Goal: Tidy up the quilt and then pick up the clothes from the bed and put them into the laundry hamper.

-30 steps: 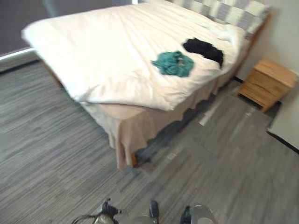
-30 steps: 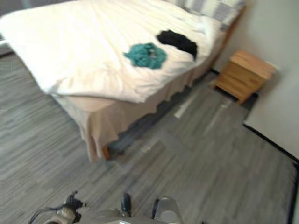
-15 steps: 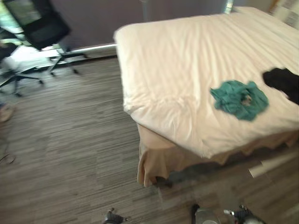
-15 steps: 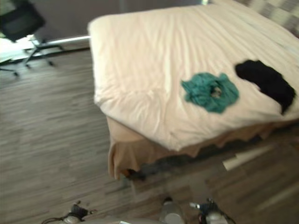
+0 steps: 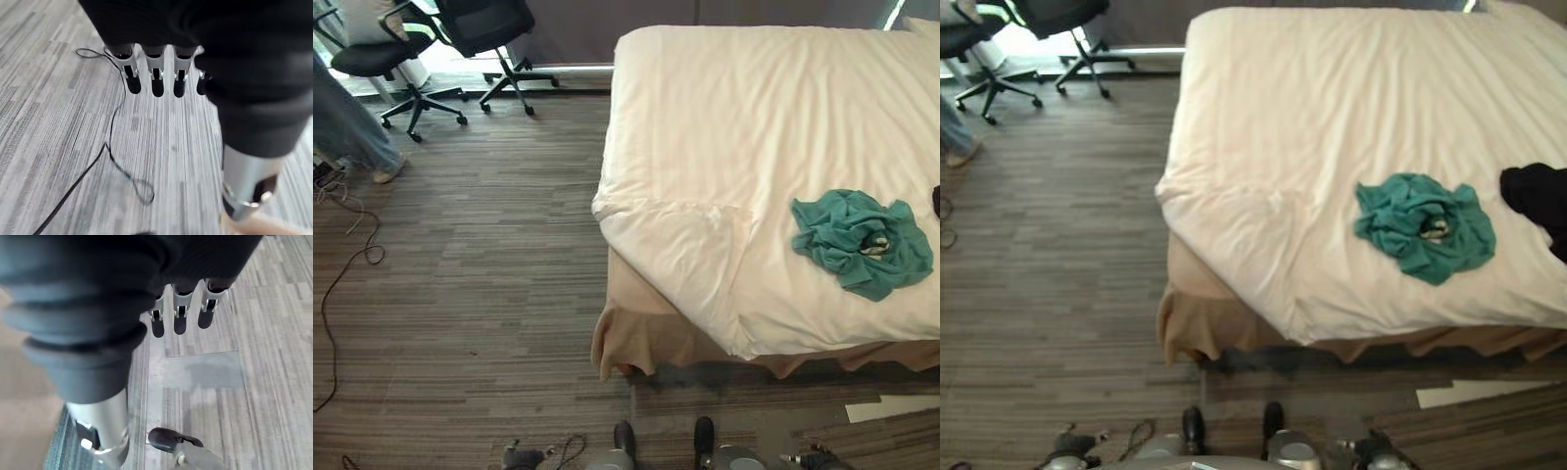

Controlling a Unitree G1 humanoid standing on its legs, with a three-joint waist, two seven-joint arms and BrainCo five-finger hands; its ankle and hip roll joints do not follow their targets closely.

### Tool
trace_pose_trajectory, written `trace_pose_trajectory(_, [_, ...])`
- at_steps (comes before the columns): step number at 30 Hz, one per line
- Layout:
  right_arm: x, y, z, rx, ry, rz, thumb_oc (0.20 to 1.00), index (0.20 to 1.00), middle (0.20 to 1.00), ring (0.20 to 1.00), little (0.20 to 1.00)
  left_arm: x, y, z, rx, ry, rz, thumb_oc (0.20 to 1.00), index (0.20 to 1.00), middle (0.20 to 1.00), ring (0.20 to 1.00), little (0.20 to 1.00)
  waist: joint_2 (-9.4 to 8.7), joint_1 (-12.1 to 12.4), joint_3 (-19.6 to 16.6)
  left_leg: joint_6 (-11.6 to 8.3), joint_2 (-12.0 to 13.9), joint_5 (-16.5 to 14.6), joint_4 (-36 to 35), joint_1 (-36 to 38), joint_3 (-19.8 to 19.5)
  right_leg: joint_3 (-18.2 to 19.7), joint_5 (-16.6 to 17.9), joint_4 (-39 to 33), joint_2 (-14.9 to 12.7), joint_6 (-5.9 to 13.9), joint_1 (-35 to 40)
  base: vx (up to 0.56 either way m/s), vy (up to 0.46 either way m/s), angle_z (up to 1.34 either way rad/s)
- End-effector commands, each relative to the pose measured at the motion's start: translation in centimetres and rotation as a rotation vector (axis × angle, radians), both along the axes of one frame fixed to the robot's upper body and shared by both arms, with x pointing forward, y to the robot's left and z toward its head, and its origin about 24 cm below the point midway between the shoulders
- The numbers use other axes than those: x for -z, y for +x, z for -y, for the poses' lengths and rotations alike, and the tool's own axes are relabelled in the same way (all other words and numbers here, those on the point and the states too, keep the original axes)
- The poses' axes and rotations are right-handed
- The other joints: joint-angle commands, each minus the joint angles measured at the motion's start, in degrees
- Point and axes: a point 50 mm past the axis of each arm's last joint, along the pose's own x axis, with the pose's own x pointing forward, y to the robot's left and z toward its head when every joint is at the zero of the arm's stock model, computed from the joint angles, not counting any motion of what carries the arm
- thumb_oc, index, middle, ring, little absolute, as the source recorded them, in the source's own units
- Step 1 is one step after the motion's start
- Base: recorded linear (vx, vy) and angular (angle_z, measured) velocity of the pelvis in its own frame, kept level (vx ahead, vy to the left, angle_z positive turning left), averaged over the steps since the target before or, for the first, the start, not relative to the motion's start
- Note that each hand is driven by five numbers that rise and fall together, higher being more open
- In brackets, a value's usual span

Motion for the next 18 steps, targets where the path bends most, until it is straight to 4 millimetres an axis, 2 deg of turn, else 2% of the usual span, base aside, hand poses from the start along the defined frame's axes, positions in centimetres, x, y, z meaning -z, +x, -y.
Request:
trace_pose_trajectory(1, [0.0, -0.9, 0.3, -0.031, -0.025, -0.011, 1.0, 1.0, 1.0, 1.0, 1.0, -3.4, 1.7, -5.1, -0.052, 0.213, 0.157, 1.0, 1.0, 1.0, 1.0, 1.0, 1.26, -0.2, -2.1, -2.93, 2.8, -0.6, 1.8, 1.2, -1.6, -3.0, -2.1, 0.2, -6.2, 5.69, -0.5, 0.05, 0.003, 0.0])
trace_pose_trajectory(2, [0.0, -1.0, 0.2, -0.042, -0.024, -0.004, 1.0, 1.0, 1.0, 1.0, 1.0, -5.5, 3.6, -6.7, -0.02, 0.303, 0.253, 1.0, 1.0, 1.0, 1.0, 1.0, 1.34, -0.2, -2.0, -3.08, 3.0, -0.6, 1.5, 1.6, -1.6, -2.9, -2.1, 0.3, -6.0, 5.75, -0.4, 0.0, 0.0, 0.0])
trace_pose_trajectory(4, [0.0, -1.0, -0.1, -0.06, -0.018, 0.012, 1.0, 1.0, 1.0, 1.0, 1.0, -9.4, 6.8, -8.7, 0.048, 0.459, 0.401, 1.0, 1.0, 1.0, 1.0, 1.0, 1.37, -0.2, -1.5, -3.35, 3.4, -0.6, 1.2, 2.0, -1.5, -2.7, -2.2, 0.4, -5.9, 5.91, -0.5, -0.01, -0.006, 0.03])
trace_pose_trajectory(5, [-0.1, -1.0, 0.2, -0.069, -0.021, 0.022, 1.0, 1.0, 1.0, 1.0, 1.0, -14.0, 10.5, -9.3, 0.173, 0.602, 0.557, 1.0, 1.0, 1.0, 1.0, 1.0, 1.44, -0.3, -0.7, -3.59, 3.6, -0.6, 1.1, 2.0, -1.5, -2.6, -2.3, 0.6, -5.8, 6.09, -0.8, -0.03, -0.011, 0.06])
trace_pose_trajectory(6, [-0.1, -1.0, 0.2, -0.069, -0.02, 0.023, 1.0, 1.0, 1.0, 1.0, 1.0, -14.0, 10.5, -9.3, 0.173, 0.603, 0.557, 1.0, 1.0, 1.0, 1.0, 1.0, 1.39, -0.3, -0.8, -3.57, 3.6, -0.5, 1.1, 1.8, -1.5, -2.5, -2.2, 0.6, -5.9, 6.07, -1.0, -0.05, -0.01, -0.01])
trace_pose_trajectory(7, [-0.1, -0.8, 0.3, -0.079, -0.022, 0.027, 1.0, 1.0, 1.0, 1.0, 1.0, -16.9, 12.6, -9.0, 0.252, 0.676, 0.654, 1.0, 1.0, 1.0, 1.0, 1.0, 1.45, -0.5, -0.2, -3.67, 3.6, -0.5, 1.1, 1.6, -1.5, -2.4, -2.1, 0.8, -5.9, 6.18, -1.5, -0.08, -0.006, -0.11])
trace_pose_trajectory(8, [-0.3, -0.6, 0.7, -0.096, -0.025, 0.034, 1.0, 1.0, 1.0, 1.0, 1.0, -21.7, 15.9, -7.3, 0.436, 0.8, 0.814, 1.0, 1.0, 1.0, 1.0, 1.0, 1.61, -1.1, 0.7, -3.84, 3.9, -0.6, 1.1, 1.2, -1.4, -2.1, -2.0, 1.3, -5.8, 6.42, -2.7, -0.08, -0.006, -0.14])
trace_pose_trajectory(9, [-0.3, -0.5, 0.6, -0.096, -0.025, 0.034, 1.0, 1.0, 1.0, 1.0, 1.0, -21.8, 16.0, -7.3, 0.436, 0.8, 0.814, 1.0, 1.0, 1.0, 1.0, 1.0, 1.56, -1.0, 0.6, -3.82, 3.8, -0.4, 1.1, 0.9, -1.4, -2.0, -1.9, 1.3, -5.8, 6.39, -3.0, -0.06, -0.002, -0.12])
trace_pose_trajectory(10, [-0.4, -0.5, 0.9, -0.106, -0.032, 0.029, 1.0, 1.0, 1.0, 1.0, 1.0, -22.9, 16.9, -6.4, 0.499, 0.825, 0.857, 1.0, 1.0, 1.0, 1.0, 1.0, 1.6, -1.4, 0.8, -3.86, 3.9, -0.3, 1.1, 0.6, -1.2, -1.8, -1.7, 1.4, -5.8, 6.47, -3.5, -0.05, 0.002, -0.12])
trace_pose_trajectory(11, [-0.5, 0.0, 1.5, -0.134, -0.045, 0.014, 1.0, 1.0, 1.0, 1.0, 1.0, -25.4, 19.4, -4.4, 0.633, 0.887, 0.926, 1.0, 1.0, 1.0, 1.0, 1.0, 1.8, -2.3, 1.5, -3.9, 4.1, -0.5, 1.0, 0.4, -0.6, -1.2, -1.7, 2.0, -5.8, 6.66, -4.6, -0.06, 0.002, -0.17])
trace_pose_trajectory(13, [-0.6, 0.3, 1.7, -0.167, -0.057, -0.001, 1.0, 1.0, 1.0, 1.0, 1.0, -27.1, 21.8, -1.9, 0.755, 0.942, 0.969, 1.0, 1.0, 1.0, 1.0, 1.0, 2.0, -3.3, 1.9, -3.83, 4.0, -0.6, 1.3, -0.3, 0.1, -0.3, -1.6, 2.5, -5.9, 6.78, -6.2, -0.05, 0.004, -0.11])
trace_pose_trajectory(14, [-0.6, 0.4, 1.7, -0.166, -0.056, 0.001, 1.0, 1.0, 1.0, 1.0, 1.0, -27.2, 21.8, -1.8, 0.756, 0.942, 0.971, 1.0, 1.0, 1.0, 1.0, 1.0, 1.95, -3.1, 1.8, -3.81, 4.0, -0.5, 1.3, -0.6, 0.1, -0.3, -1.4, 2.5, -6.0, 6.74, -6.4, -0.05, 0.019, -0.17])
trace_pose_trajectory(18, [-1.4, 2.4, 3.0, -0.19, -0.106, 0.033, 1.0, 1.0, 1.0, 1.0, 1.0, -32.2, 27.8, 4.9, 1.094, 1.221, 0.973, 1.0, 1.0, 1.0, 1.0, 1.0, 2.86, -5.9, 3.2, -3.47, 3.6, -0.7, 2.4, -3.4, 1.4, 1.5, -1.1, 5.3, -6.4, 7.13, -11.5, -0.09, 0.056, -0.2])
